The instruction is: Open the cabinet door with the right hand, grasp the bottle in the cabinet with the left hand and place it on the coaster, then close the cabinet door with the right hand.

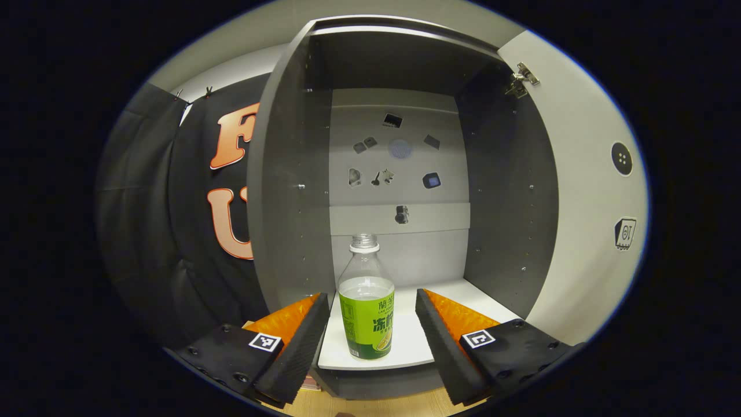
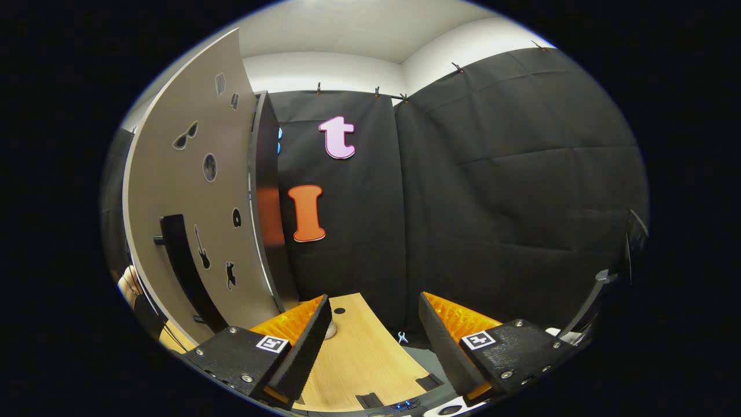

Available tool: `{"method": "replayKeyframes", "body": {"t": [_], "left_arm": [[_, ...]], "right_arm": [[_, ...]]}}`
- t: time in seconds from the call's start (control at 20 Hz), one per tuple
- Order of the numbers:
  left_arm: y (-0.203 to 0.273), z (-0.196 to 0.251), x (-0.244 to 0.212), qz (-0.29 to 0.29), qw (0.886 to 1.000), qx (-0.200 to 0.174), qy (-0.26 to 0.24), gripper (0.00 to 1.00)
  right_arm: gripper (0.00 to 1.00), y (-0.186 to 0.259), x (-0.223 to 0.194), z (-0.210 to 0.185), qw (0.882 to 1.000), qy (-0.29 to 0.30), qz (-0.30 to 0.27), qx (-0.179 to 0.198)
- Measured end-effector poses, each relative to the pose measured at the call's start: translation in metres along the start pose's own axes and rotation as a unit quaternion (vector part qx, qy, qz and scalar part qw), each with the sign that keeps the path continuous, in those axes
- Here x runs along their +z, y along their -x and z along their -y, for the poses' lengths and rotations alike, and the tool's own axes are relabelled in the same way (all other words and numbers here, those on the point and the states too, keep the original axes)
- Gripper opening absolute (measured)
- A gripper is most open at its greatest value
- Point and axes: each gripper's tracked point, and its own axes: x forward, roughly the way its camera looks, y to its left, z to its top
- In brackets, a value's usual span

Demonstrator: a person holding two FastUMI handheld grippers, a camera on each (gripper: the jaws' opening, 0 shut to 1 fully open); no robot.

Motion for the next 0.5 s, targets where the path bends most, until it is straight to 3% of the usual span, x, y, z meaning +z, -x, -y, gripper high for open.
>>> {"method": "replayKeyframes", "body": {"t": [0.5], "left_arm": [[-0.055,-0.007,-0.044,-0.051,0.999,0.019,0.007,0.98]], "right_arm": [[0.93,-0.002,-0.013,0.031,0.999,-0.012,-0.019,-0.039]]}}
